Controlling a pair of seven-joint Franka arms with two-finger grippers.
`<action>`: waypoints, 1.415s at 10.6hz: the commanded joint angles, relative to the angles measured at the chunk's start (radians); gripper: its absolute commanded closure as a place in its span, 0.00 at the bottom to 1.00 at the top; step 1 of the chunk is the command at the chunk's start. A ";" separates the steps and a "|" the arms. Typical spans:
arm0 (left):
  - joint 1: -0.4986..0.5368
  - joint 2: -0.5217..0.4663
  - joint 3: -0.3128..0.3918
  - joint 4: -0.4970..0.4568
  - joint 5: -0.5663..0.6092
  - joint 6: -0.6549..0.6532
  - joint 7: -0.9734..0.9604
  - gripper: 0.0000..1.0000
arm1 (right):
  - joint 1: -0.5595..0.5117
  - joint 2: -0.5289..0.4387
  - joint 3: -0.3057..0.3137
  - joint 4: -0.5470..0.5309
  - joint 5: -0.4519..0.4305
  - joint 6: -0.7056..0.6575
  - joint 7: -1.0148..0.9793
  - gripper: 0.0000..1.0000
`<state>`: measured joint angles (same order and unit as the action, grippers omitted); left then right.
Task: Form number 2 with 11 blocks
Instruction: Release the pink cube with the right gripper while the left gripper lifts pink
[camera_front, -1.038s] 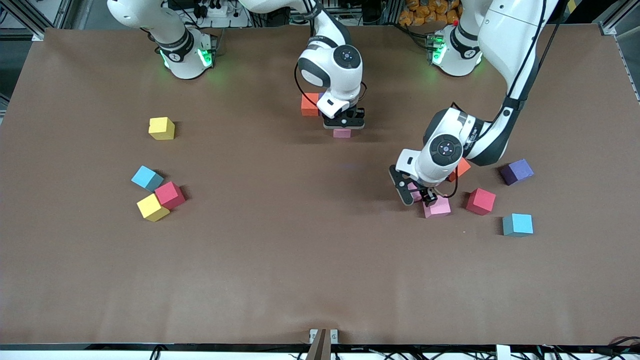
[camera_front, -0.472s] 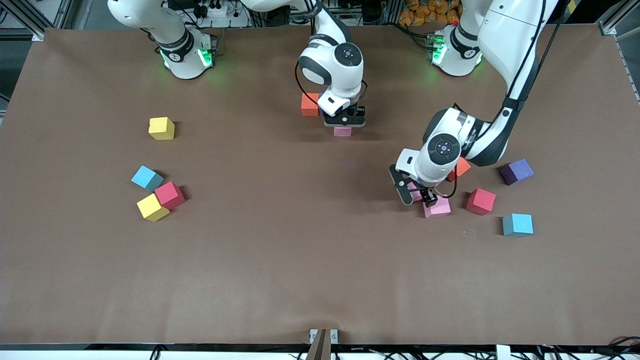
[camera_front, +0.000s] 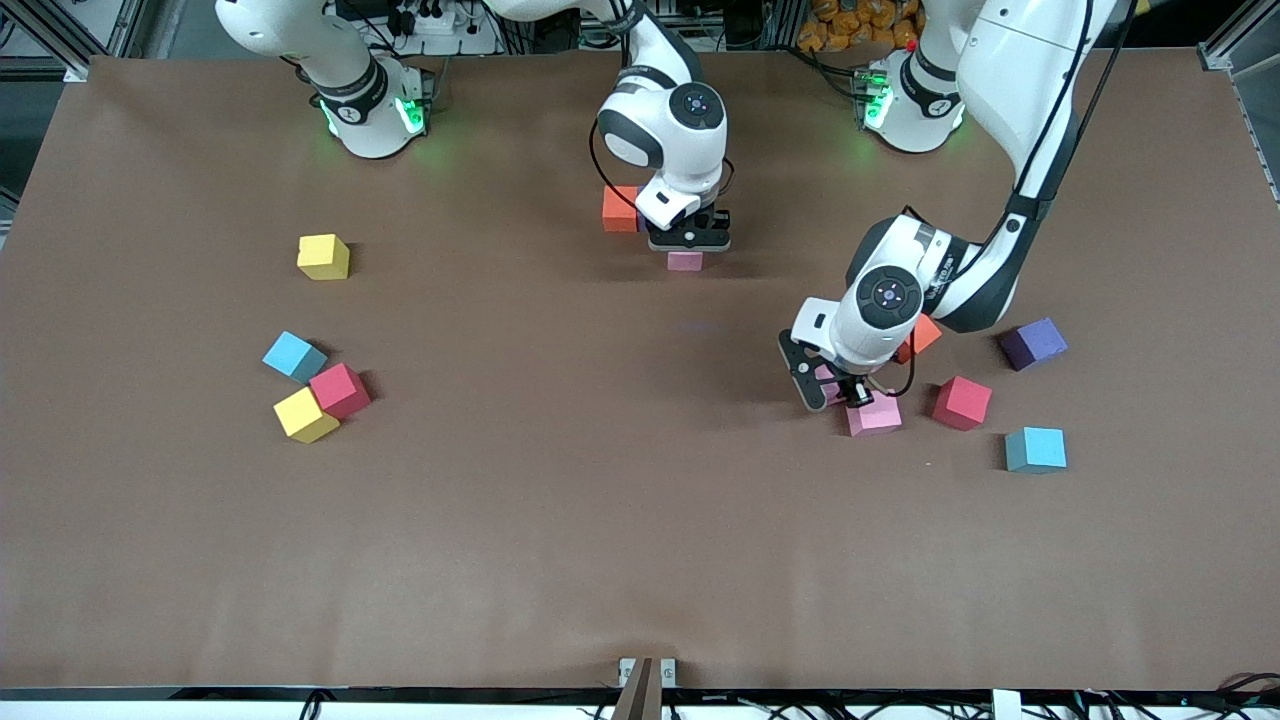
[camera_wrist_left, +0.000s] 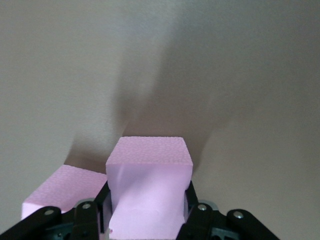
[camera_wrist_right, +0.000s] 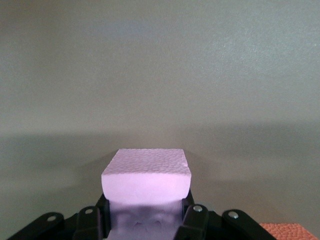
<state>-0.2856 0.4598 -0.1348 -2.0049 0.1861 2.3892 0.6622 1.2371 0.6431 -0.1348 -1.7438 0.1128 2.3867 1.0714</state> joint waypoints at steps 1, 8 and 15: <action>-0.003 -0.047 0.018 0.023 0.024 -0.071 -0.026 0.80 | 0.030 -0.003 -0.003 -0.051 -0.004 0.003 0.031 0.73; -0.004 -0.082 0.018 0.104 -0.013 -0.217 -0.070 0.91 | 0.036 0.004 -0.003 -0.051 -0.004 0.026 0.061 0.73; -0.034 -0.089 -0.058 0.107 -0.079 -0.284 -0.488 0.89 | -0.020 -0.042 0.000 -0.040 0.008 0.014 0.056 0.00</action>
<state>-0.3172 0.3890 -0.1731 -1.8998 0.1221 2.1431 0.2544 1.2382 0.6385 -0.1413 -1.7738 0.1149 2.4038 1.1157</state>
